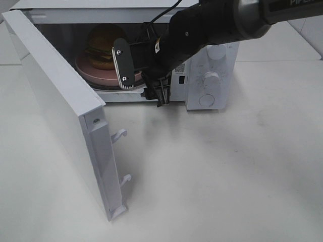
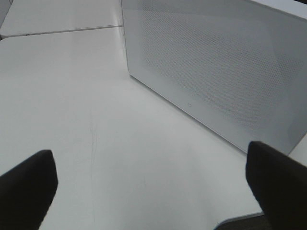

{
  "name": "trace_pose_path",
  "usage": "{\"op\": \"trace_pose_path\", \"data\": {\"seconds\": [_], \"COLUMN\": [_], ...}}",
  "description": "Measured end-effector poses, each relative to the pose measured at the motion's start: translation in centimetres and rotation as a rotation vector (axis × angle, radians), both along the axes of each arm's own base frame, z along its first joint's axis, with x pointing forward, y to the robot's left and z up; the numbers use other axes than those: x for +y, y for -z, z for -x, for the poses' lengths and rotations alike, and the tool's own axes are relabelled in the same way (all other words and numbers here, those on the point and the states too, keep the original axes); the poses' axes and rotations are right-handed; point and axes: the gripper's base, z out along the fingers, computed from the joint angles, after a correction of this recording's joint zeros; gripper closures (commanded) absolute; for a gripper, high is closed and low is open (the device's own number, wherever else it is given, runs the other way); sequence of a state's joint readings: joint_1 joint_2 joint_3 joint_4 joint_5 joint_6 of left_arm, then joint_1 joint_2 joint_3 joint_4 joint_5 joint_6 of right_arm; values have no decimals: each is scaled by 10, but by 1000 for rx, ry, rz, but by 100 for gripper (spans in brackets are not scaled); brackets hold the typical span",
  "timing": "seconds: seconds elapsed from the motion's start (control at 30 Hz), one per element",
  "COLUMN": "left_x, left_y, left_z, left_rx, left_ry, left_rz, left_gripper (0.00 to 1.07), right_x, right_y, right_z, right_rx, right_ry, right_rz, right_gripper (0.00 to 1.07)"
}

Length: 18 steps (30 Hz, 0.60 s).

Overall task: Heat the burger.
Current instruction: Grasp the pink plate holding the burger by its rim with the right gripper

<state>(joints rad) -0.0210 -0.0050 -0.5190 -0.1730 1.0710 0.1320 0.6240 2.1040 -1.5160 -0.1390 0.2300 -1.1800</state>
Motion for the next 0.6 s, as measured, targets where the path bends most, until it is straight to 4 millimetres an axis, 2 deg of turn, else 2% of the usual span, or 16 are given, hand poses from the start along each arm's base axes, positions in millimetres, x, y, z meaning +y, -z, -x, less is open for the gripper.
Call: {"op": "trace_pose_path", "data": {"seconds": [0.6], "left_x": [0], "left_y": [0], "left_z": [0], "left_rx": [0], "left_ry": [0], "left_rz": [0], "left_gripper": [7], "right_x": [29], "right_y": [27], "right_z": [-36], "right_rx": [23], "right_ry": [34], "right_rz": [-24], "right_gripper": [28]}}
